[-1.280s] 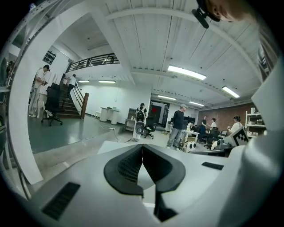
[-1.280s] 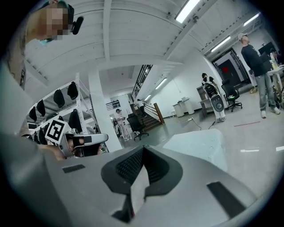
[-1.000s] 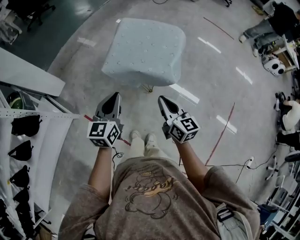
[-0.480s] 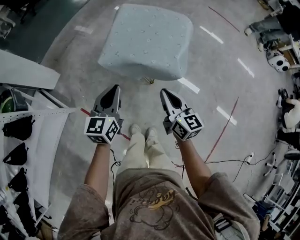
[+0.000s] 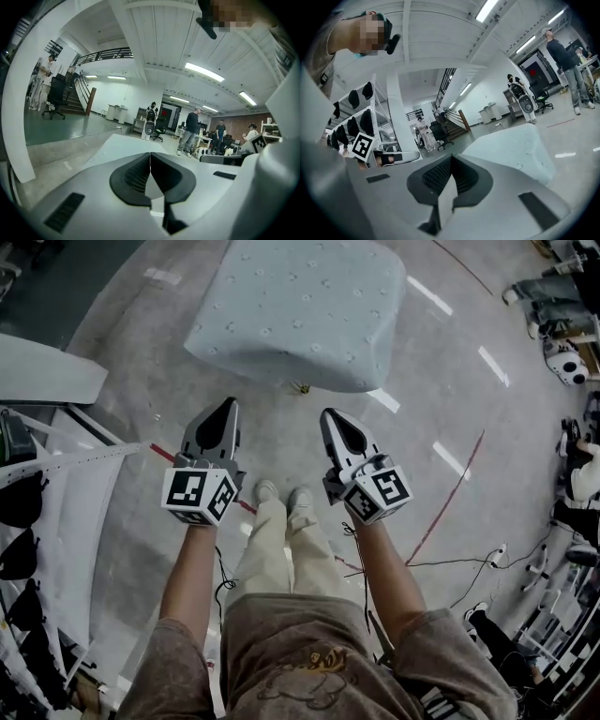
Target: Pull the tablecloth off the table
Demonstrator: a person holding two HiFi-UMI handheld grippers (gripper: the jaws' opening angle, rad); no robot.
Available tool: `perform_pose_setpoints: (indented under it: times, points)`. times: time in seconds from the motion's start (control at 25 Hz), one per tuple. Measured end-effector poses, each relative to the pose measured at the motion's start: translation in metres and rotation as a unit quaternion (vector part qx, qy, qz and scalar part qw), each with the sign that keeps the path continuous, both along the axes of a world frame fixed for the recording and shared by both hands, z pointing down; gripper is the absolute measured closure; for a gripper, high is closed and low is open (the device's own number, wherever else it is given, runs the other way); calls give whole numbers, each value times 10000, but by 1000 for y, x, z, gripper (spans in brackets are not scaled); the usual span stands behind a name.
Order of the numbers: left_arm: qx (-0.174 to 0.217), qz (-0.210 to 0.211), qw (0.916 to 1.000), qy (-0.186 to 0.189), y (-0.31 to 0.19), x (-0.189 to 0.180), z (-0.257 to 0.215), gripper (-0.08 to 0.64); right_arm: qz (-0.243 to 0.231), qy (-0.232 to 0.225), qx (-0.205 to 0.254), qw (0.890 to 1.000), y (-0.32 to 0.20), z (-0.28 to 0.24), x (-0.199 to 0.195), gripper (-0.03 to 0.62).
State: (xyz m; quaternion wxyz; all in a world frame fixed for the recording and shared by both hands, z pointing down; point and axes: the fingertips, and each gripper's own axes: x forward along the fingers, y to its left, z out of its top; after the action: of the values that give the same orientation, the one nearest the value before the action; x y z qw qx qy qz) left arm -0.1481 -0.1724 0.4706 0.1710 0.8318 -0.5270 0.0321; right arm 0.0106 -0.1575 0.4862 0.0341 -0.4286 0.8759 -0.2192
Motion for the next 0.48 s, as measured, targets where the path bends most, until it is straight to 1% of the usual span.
perform_pose_setpoints:
  times: [0.12, 0.24, 0.28, 0.32, 0.36, 0.4, 0.48]
  points:
    - [26, -5, 10000, 53, -2, -2, 15, 540, -49, -45, 83, 9999, -2, 13, -6, 586]
    - [14, -11, 9999, 170, -3, -2, 27, 540, -29, -157, 64, 9999, -4, 24, -7, 584]
    - [10, -21, 9998, 211, -3, -1, 31, 538, -19, -187, 25, 9998, -5, 28, -5, 566]
    - [18, -30, 9997, 250, -4, 0, 35, 533, -8, -214, -21, 9998, -5, 32, -3, 525]
    - [25, -32, 9996, 287, -4, 1, 38, 498, 0, -235, -62, 9997, -6, 36, -2, 490]
    - [17, -40, 9995, 329, -5, 1, 42, 445, 4, -246, -93, 9997, -7, 39, 0, 475]
    - [-36, -68, 9990, 431, -7, 1, 50, 406, 2, -262, -138, 9996, -9, 47, 2, 443]
